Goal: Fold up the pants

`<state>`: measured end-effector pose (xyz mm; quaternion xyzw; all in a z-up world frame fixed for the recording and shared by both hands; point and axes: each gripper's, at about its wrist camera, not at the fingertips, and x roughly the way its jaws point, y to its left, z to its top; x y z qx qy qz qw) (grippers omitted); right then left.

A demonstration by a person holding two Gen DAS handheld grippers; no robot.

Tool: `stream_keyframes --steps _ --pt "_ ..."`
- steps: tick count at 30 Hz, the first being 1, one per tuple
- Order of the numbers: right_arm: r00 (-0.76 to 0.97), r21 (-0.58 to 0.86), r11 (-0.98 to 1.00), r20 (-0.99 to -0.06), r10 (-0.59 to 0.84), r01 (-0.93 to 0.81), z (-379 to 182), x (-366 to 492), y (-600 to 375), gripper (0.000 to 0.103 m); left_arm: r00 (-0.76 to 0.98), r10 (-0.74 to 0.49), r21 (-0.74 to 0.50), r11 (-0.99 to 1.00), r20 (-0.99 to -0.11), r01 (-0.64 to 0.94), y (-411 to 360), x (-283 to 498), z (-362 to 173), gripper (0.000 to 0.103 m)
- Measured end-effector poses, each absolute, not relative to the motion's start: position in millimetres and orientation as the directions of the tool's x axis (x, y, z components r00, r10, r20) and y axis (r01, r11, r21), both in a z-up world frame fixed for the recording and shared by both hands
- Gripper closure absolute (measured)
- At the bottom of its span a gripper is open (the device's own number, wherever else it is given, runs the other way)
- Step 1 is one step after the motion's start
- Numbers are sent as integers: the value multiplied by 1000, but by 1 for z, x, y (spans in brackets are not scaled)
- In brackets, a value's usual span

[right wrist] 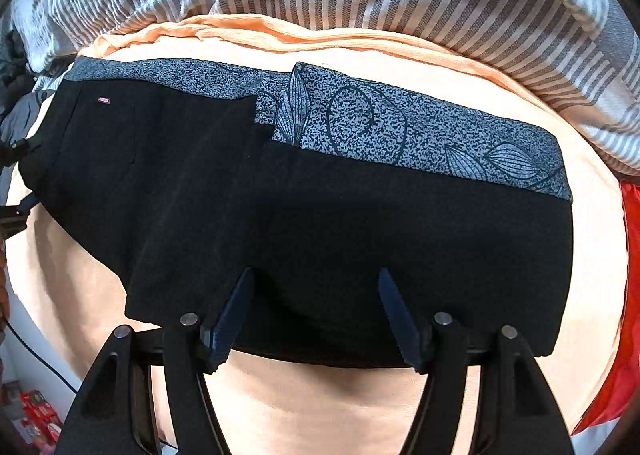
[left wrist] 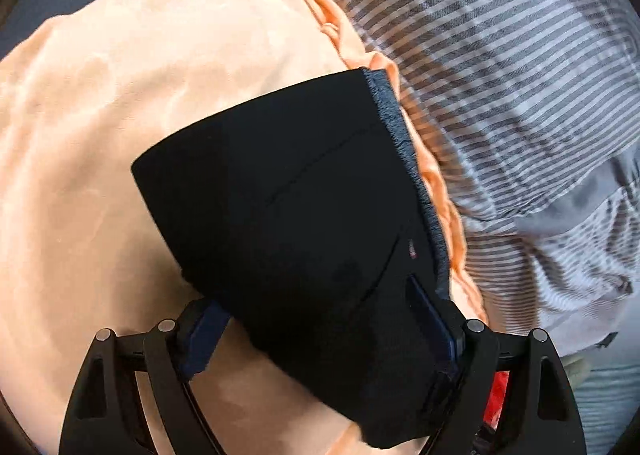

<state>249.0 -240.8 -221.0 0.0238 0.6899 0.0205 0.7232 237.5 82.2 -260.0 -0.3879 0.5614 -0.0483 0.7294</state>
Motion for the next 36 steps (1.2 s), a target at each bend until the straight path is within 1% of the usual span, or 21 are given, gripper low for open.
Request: stream_keyframes --steps 2,5,8,10,11,12,13,14,15,16,17,18,21,24,25,27,29,30,31,34,36 --pt "47 63 998 -997 63 3 -221 249 -241 32 384 -525 -647 672 -759 -361 85 238 -260 18" --pt "46 61 998 -997 60 2 -221 248 -242 32 373 -520 -635 689 -769 -350 80 242 -267 18" --pt "46 61 998 -997 61 2 -220 250 -242 32 377 -500 -619 704 -780 -347 73 246 -265 9" --pt "46 61 998 -997 61 2 -219 251 -242 32 369 -456 -578 728 -810 -369 68 249 -264 9" --pt "46 63 998 -997 62 2 -218 251 -243 32 362 -420 -544 749 -832 -380 63 251 -261 11" --pt "45 65 998 -997 65 3 -218 252 -243 32 356 -397 -520 763 -846 -384 62 252 -259 25" --pt "43 68 998 -997 68 5 -216 252 -244 32 334 -338 -456 800 -880 -391 58 252 -256 36" --pt "42 72 997 -997 71 7 -215 252 -244 32 313 -296 -407 826 -902 -391 57 252 -256 56" --pt "41 73 997 -997 72 10 -212 253 -245 34 306 -280 -387 838 -910 -383 57 252 -255 64" --pt "42 76 997 -996 76 11 -209 253 -246 35 307 -279 -385 842 -910 -378 58 251 -254 68" --pt "45 80 997 -996 80 11 -205 255 -246 39 308 -269 -374 854 -913 -361 56 251 -250 73" --pt "49 86 996 -995 85 10 -199 257 -246 41 310 -237 -336 886 -921 -320 49 251 -242 75" --pt "67 152 988 -986 151 18 -177 268 -244 41 344 -119 -197 960 -931 -200 21 249 -221 75" --pt "63 253 967 -966 252 1 -154 292 -235 40 390 -24 -69 993 -921 -101 -9 242 -204 75" --pt "59 285 958 -957 286 -10 -147 303 -229 39 404 -4 -39 996 -915 -77 -15 240 -201 75" --pt "49 342 939 -938 343 -31 -133 325 -215 31 439 33 31 999 -898 -10 -32 236 -194 75" --pt "43 404 913 -913 407 -57 -119 354 -197 28 467 44 73 996 -883 44 -43 235 -188 75" --pt "37 425 902 -903 428 -70 -114 365 -186 23 480 50 96 993 -876 72 -49 233 -186 75" --pt "23 450 889 -891 453 -86 -110 380 -173 22 488 53 109 990 -872 87 -52 233 -185 75" --pt "-70 502 854 -865 497 -138 -105 415 -129 22 503 60 135 984 -862 114 -61 234 -183 75" --pt "-166 520 827 -853 494 -213 -105 433 -90 17 510 57 136 983 -859 120 -63 235 -182 75"
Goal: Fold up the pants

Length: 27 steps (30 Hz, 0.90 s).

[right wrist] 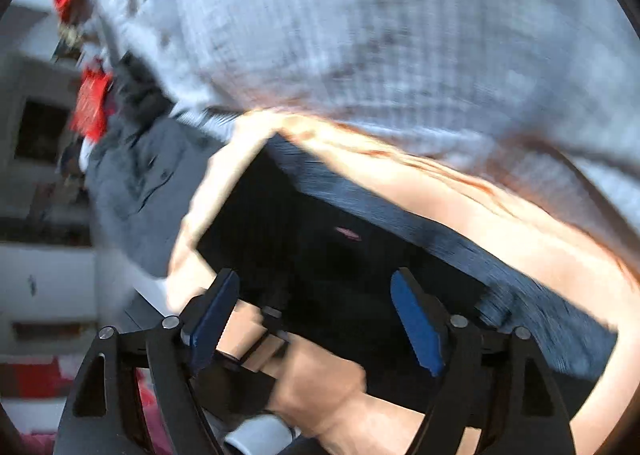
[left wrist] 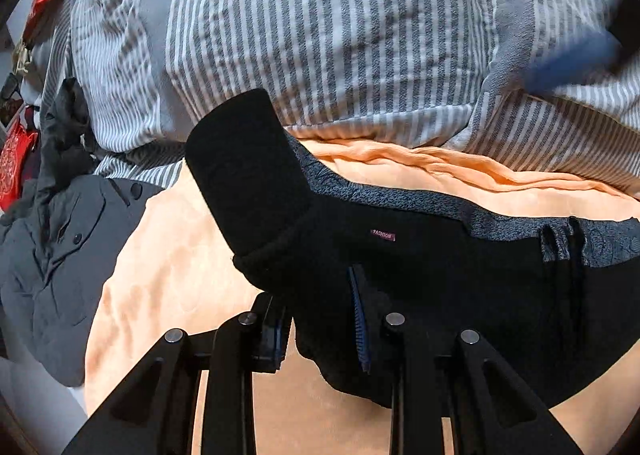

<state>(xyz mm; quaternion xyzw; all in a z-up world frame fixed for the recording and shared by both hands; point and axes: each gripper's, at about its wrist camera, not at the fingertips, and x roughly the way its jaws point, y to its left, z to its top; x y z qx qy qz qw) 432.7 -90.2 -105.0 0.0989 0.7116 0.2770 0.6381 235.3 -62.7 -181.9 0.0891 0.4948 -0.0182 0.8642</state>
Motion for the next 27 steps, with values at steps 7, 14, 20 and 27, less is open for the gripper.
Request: stream_keyframes --steps 7,14,20,27 --pt "-324 428 798 -895 308 -424 -132 453 11 14 529 57 157 977 -847 145 -67 232 -179 75" --pt "-477 448 793 -848 232 -412 -183 441 34 56 523 58 156 977 -850 144 -66 230 -180 75" --pt "-363 498 795 -852 376 -346 -156 431 -12 85 539 10 144 968 -842 207 -81 223 -164 75" --pt "-204 647 748 -760 618 -145 -120 406 -117 85 564 -86 142 926 -821 349 -133 200 -125 75"
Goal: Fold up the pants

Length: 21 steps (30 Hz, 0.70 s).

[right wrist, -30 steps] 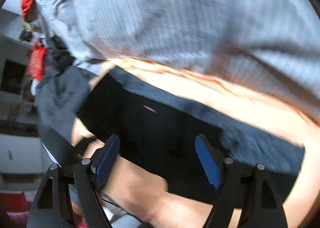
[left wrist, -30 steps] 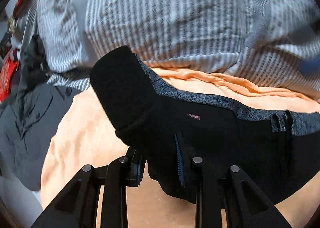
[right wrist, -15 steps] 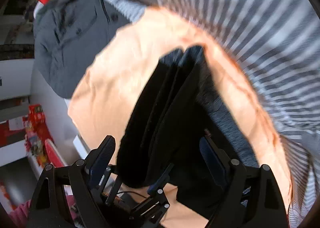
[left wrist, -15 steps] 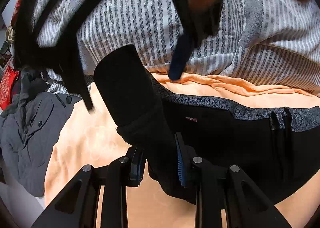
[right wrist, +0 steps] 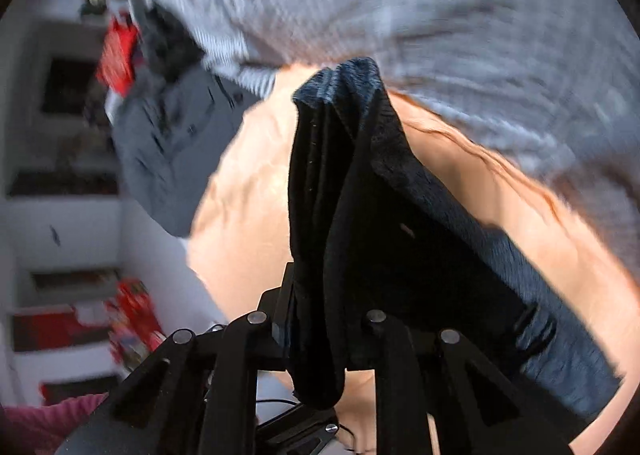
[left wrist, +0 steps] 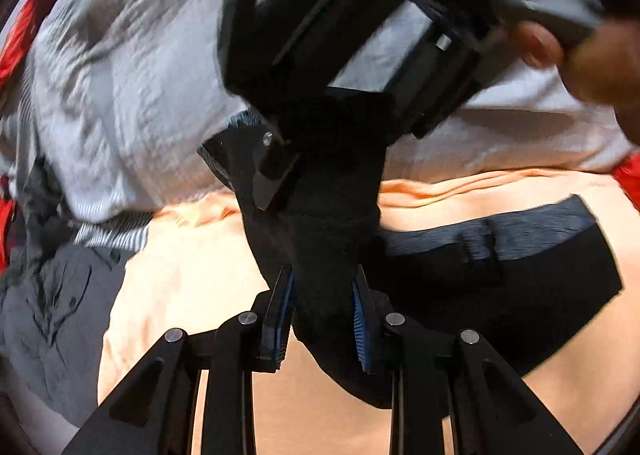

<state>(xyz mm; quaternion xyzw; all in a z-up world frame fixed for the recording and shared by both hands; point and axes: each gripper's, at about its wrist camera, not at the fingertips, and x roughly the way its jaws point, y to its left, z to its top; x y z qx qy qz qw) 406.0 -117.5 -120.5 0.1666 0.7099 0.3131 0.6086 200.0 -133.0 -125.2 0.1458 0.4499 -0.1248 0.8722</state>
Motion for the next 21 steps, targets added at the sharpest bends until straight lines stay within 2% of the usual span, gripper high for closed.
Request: stream_keyframes --steps 4,10,16,21 --pt "-80 702 709 -712 698 -64 -104 374 -182 85 554 -153 123 895 -819 428 -172 185 -106 75" --pt "81 737 674 -675 733 50 -95 313 -286 85 513 -232 125 813 -826 569 -246 155 -95 75" --pt "213 772 596 -635 743 223 -127 241 -380 85 438 -269 135 704 -858 697 -322 118 -114 75" --pt "254 767 537 -630 734 350 -182 196 -424 85 380 -222 160 639 -898 752 -368 96 -158 75"
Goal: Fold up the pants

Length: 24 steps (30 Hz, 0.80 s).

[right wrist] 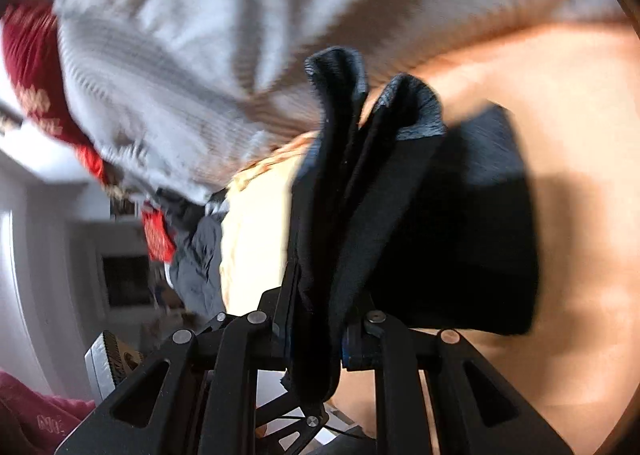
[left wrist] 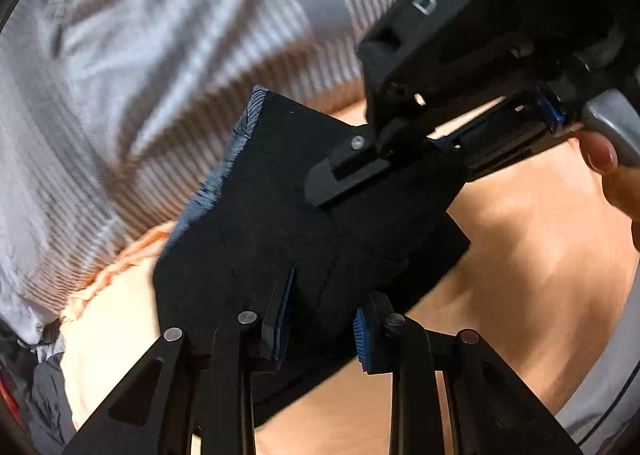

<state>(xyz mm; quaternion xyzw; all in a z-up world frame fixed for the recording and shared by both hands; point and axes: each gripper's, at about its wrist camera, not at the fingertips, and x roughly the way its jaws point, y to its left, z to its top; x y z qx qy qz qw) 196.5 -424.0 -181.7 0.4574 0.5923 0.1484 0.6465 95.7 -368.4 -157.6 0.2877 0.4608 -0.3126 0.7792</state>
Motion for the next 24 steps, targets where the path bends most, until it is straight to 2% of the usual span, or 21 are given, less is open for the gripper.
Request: stream_keyframes --steps 5,7,8,9,11,14,17,20,24 --pt "234 750 506 -632 739 426 -236 180 -443 85 359 -135 211 604 -923 769 -383 87 -193 75" --pt "228 754 497 -623 748 430 -241 178 -441 84 357 -119 225 584 -927 780 -382 84 -193 70" --pt "221 749 501 -627 747 432 -242 177 -441 83 348 -123 216 582 -930 784 -381 83 -192 64" --pt "216 741 509 -636 740 437 -240 180 -441 79 326 -135 190 586 -936 788 -374 81 -186 49" --pt "208 715 535 -667 716 450 -234 181 -446 74 282 -162 127 616 -945 778 -358 86 -173 41" --pt "219 646 634 -753 620 425 -204 187 -464 71 303 -186 98 684 -935 723 -332 96 -150 41" --pt "268 616 700 -788 555 361 -181 206 -475 70 349 -158 90 796 -923 599 -305 131 -139 41" --pt "294 594 741 -802 519 313 -173 241 -470 63 316 -111 50 887 -942 460 -290 166 -151 41" --pt "257 509 820 -856 449 263 -184 276 -448 63 292 -64 32 950 -954 312 -268 197 -170 41"
